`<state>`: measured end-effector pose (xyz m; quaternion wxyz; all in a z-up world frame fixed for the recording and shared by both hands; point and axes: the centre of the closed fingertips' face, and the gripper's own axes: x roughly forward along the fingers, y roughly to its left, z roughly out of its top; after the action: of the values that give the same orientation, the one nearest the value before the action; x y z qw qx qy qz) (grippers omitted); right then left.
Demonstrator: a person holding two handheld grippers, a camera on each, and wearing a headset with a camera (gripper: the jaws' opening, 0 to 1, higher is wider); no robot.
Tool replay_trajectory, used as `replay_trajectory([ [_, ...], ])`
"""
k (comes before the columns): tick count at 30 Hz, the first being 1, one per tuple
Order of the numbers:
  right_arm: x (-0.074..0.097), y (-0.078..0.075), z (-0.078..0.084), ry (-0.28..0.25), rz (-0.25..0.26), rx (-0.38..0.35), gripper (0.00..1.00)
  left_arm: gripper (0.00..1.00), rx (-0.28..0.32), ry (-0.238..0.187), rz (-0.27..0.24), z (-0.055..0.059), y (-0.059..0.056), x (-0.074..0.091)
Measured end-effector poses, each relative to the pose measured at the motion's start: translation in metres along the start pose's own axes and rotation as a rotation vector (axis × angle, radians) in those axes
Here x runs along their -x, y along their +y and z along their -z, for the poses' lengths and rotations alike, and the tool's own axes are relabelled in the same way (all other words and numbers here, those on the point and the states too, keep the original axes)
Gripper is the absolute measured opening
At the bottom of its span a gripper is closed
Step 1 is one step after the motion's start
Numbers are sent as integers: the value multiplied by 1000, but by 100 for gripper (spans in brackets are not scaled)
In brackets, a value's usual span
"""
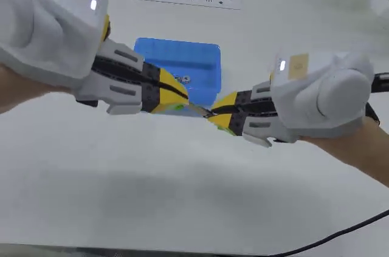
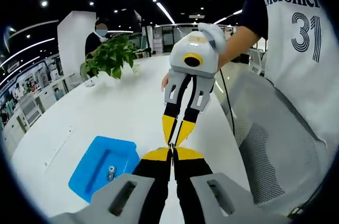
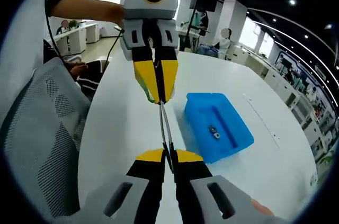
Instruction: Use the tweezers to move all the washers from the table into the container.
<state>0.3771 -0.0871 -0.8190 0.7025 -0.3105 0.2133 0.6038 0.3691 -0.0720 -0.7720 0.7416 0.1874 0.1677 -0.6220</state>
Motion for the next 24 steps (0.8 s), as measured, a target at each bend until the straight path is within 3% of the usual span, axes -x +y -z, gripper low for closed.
replay_trajectory([
  [2, -6, 4, 7, 21, -11, -1, 7, 6, 19, -2, 7, 7, -2, -5],
  [10, -37, 12, 38, 131, -61, 6, 8, 6, 81, 69, 38, 50, -1, -24],
  [12, -39, 11, 36, 126, -63, 7, 8, 6, 75, 135, 33, 68, 2, -21],
  [14, -42, 11, 37, 129, -73, 3, 8, 6, 90, 133, 42, 73, 1, -21],
  [18, -47, 12, 38, 140, -89, 10, 8, 4, 103, 169, 42, 85, 2, -21],
  [24, -51, 10, 38, 141, -87, 24, 4, 4, 108, 197, 33, 92, 7, -26],
])
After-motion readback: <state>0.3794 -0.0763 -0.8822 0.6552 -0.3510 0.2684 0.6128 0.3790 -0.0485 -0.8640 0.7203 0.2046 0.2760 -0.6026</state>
